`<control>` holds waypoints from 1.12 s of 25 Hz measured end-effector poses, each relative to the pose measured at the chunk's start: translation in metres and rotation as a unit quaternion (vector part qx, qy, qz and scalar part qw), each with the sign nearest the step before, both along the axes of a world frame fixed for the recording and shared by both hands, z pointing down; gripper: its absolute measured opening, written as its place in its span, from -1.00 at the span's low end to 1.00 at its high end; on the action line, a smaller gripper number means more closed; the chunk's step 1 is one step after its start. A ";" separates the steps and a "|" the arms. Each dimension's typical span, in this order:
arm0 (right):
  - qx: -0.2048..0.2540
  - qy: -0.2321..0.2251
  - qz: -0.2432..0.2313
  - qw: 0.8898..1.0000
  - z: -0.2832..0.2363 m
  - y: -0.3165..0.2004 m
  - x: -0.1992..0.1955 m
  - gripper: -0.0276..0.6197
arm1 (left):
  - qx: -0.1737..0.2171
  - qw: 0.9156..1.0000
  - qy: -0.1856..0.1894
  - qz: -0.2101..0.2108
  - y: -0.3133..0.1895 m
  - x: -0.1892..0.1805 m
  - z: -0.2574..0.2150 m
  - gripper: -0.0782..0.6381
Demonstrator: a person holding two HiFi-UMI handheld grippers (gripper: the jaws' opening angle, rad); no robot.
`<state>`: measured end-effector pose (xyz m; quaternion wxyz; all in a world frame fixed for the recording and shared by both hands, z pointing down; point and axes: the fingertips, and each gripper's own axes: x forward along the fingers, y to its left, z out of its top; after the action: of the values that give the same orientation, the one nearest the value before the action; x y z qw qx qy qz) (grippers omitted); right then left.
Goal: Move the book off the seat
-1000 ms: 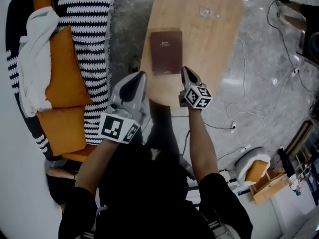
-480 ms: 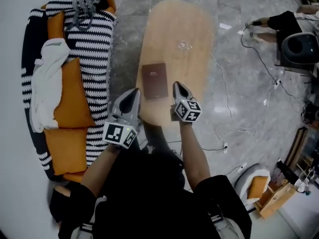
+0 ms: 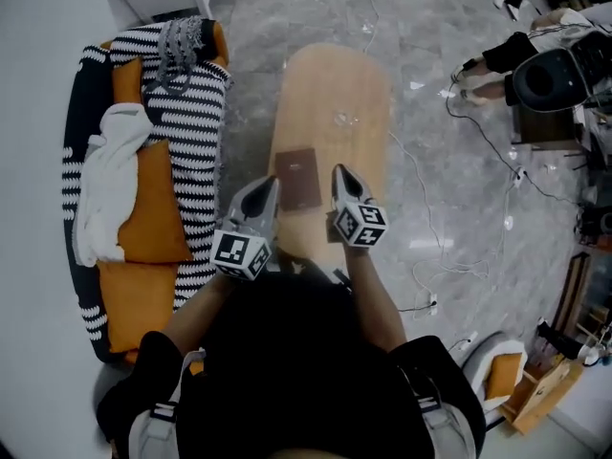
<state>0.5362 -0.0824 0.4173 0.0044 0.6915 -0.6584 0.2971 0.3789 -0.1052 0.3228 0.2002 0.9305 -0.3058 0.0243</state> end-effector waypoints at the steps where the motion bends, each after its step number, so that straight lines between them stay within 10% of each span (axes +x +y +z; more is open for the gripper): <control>1: 0.008 0.005 0.002 1.000 -0.011 -0.001 -0.002 -0.89 | 0.004 1.000 0.001 0.000 -0.002 -0.002 -0.004 -0.76; 28: 0.127 0.084 0.012 0.988 -0.133 0.037 -0.047 -0.89 | 0.051 0.999 -0.007 0.010 -0.016 -0.022 -0.046 -0.76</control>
<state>0.4891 -0.0458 0.2839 -0.0318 0.7169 -0.6796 0.1522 0.3568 -0.1216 0.2767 0.1498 0.9423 -0.2987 0.0175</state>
